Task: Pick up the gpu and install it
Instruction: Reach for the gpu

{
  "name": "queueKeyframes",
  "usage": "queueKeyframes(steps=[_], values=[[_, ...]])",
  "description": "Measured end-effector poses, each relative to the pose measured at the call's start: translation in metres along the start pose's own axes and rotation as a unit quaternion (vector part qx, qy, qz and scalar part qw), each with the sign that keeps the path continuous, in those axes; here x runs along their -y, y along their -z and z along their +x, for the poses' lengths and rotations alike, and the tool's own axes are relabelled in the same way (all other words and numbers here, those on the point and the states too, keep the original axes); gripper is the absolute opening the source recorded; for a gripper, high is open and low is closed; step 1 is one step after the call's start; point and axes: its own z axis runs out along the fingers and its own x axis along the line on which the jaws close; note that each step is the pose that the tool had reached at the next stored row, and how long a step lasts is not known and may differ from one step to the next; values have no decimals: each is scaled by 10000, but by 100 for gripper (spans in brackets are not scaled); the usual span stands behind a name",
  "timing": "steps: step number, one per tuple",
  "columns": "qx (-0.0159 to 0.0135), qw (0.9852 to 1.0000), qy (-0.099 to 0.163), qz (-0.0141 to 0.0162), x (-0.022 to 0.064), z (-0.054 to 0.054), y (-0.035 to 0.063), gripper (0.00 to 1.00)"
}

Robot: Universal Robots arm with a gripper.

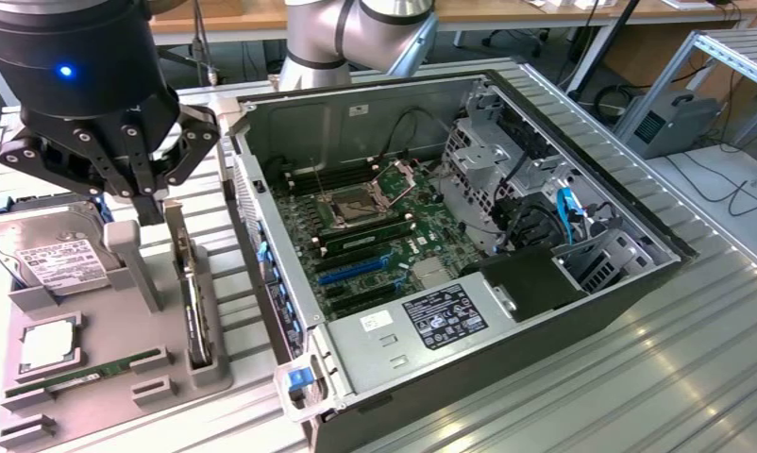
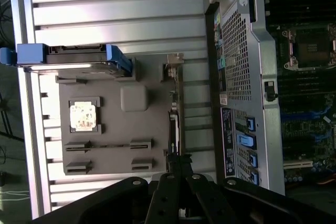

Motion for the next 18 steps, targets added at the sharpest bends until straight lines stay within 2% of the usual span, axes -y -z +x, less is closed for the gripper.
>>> queueKeyframes(steps=[18], values=[[0, 10000, 0, 5, 81, -6, 4, 11]])
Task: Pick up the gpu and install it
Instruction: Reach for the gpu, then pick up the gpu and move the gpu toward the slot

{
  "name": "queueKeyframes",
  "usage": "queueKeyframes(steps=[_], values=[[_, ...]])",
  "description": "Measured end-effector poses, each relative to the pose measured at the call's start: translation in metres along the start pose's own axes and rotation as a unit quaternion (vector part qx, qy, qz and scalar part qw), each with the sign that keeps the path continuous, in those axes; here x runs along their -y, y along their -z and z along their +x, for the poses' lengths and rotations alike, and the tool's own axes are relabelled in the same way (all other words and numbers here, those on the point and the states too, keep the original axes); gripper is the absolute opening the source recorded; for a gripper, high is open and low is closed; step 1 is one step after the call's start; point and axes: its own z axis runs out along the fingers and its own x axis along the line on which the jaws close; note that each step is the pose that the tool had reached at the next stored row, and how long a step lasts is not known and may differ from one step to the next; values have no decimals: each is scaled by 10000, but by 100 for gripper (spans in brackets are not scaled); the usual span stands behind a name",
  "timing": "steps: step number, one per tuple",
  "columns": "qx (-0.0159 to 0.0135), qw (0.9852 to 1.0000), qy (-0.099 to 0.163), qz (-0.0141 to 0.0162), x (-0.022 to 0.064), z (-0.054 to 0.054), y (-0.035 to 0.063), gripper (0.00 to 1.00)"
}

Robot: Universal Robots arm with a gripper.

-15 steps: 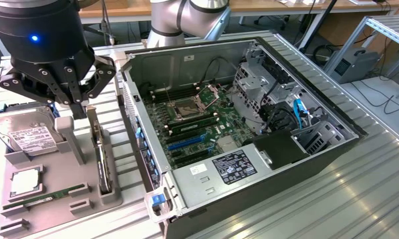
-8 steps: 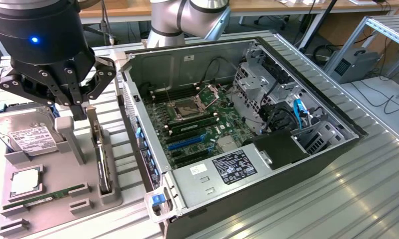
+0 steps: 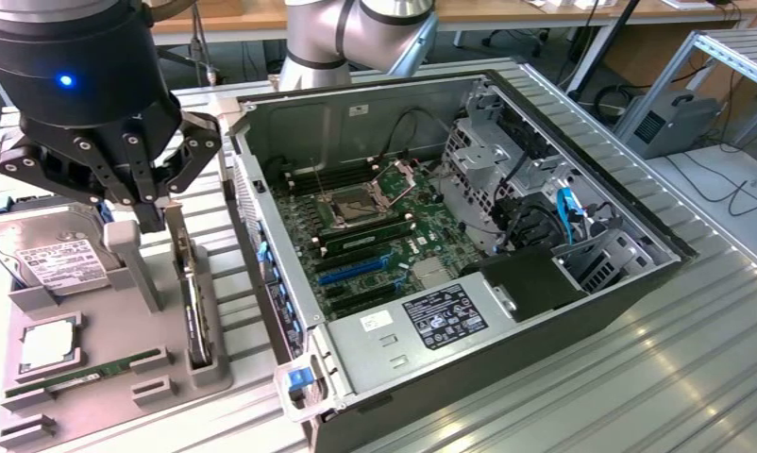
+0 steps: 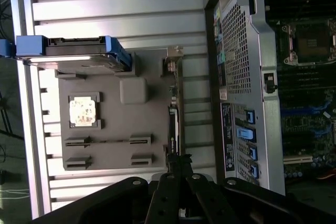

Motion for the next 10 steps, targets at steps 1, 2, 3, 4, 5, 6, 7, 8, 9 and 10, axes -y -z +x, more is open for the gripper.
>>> queueKeyframes(steps=[1, 2, 3, 4, 5, 6, 7, 8, 9, 10], values=[[0, 10000, 0, 0, 1, 0, 0, 11], [0, 10000, -1, 0, 1, 0, 0, 11], [0, 10000, 0, 0, 2, 0, 0, 11], [0, 10000, 0, 0, 2, 0, 0, 11], [0, 10000, 0, 0, 2, 0, 0, 11], [0, 10000, 0, 0, 2, 0, 0, 11], [0, 10000, 0, -1, 2, 0, 0, 11], [0, 10000, 0, 0, 2, 0, 0, 11], [0, 10000, 0, 0, 2, 0, 0, 11], [0, 10000, 0, 0, 2, 0, -1, 11]])
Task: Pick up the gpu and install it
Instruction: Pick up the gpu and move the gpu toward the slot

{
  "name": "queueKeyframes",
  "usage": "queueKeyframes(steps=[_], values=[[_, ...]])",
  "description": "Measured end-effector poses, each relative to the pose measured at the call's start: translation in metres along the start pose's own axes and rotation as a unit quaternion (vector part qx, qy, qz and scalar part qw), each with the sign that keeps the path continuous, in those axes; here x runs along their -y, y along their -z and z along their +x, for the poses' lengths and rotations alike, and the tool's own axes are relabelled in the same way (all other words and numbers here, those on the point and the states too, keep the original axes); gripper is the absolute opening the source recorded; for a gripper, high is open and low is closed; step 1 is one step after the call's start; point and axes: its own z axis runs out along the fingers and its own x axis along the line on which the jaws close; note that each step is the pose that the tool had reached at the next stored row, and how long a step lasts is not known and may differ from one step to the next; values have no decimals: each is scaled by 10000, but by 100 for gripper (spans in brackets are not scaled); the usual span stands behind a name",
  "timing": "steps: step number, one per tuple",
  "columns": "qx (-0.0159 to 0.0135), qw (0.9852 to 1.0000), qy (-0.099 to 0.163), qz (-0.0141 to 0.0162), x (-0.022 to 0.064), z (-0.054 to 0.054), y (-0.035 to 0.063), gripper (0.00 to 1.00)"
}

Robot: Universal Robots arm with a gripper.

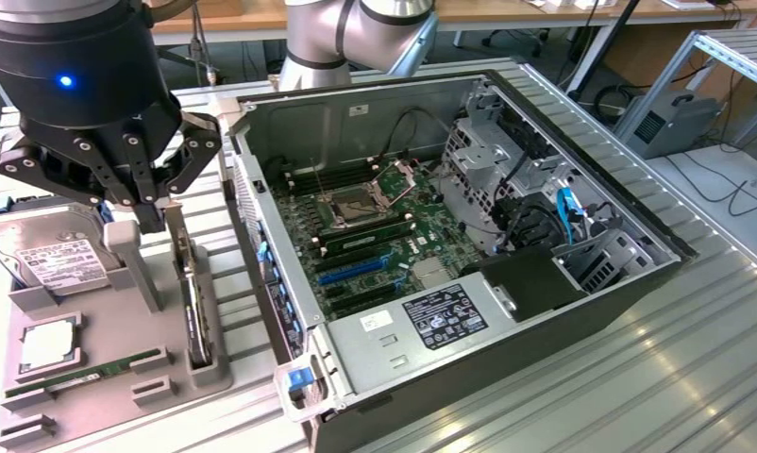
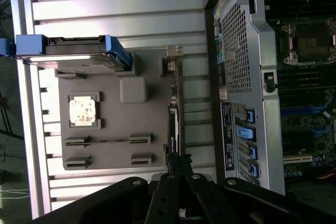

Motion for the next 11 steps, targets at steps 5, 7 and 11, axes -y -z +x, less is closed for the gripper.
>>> queueKeyframes(steps=[5, 7, 11], values=[[0, 10000, 0, 0, 0, 0, 0, 11], [0, 10000, 0, 0, 0, 0, 0, 24], [0, 10000, 0, 0, 0, 0, 0, 36]])
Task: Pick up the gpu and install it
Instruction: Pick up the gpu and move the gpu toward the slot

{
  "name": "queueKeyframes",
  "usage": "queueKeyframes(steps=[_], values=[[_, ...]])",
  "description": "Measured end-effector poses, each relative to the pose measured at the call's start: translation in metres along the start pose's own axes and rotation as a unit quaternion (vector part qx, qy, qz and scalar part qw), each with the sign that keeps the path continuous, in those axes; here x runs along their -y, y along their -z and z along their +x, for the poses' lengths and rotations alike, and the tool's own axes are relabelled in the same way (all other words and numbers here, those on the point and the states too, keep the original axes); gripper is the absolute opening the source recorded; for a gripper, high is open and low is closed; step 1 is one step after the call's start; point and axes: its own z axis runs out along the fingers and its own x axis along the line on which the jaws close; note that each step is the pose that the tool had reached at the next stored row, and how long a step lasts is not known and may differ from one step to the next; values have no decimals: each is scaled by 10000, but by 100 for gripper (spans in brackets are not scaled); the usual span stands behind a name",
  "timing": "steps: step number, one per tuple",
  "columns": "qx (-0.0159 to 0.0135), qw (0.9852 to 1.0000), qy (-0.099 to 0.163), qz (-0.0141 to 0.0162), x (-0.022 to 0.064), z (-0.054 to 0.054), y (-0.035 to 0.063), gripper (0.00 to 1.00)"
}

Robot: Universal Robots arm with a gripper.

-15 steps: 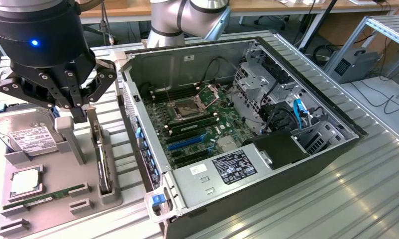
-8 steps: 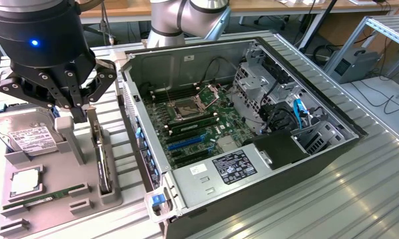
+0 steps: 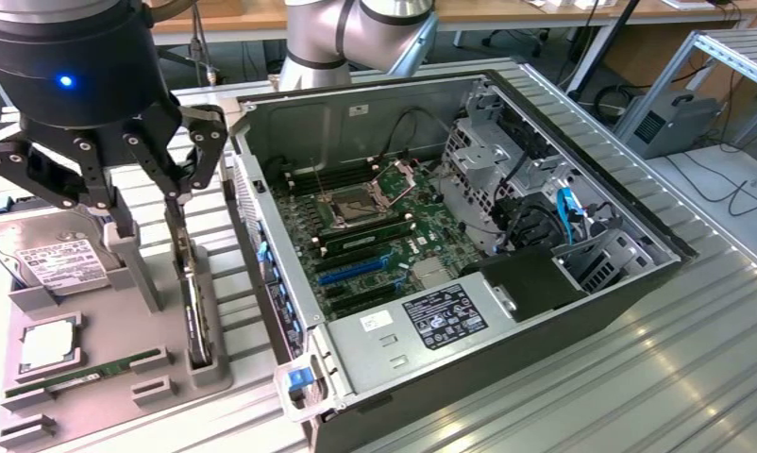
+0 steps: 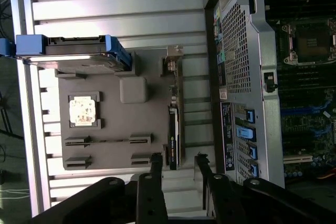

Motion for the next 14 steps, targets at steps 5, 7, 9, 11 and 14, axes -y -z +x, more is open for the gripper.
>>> queueKeyframes(steps=[5, 7, 9, 11, 14], values=[[0, 10000, 0, 0, 0, 0, 0, 48], [0, 10000, 0, 0, 0, 0, -5, 48], [0, 10000, 0, 0, 0, 0, -11, 48], [0, 10000, 0, 0, 1, 1, -19, 48], [0, 10000, 0, 0, 1, 1, -32, 48]])
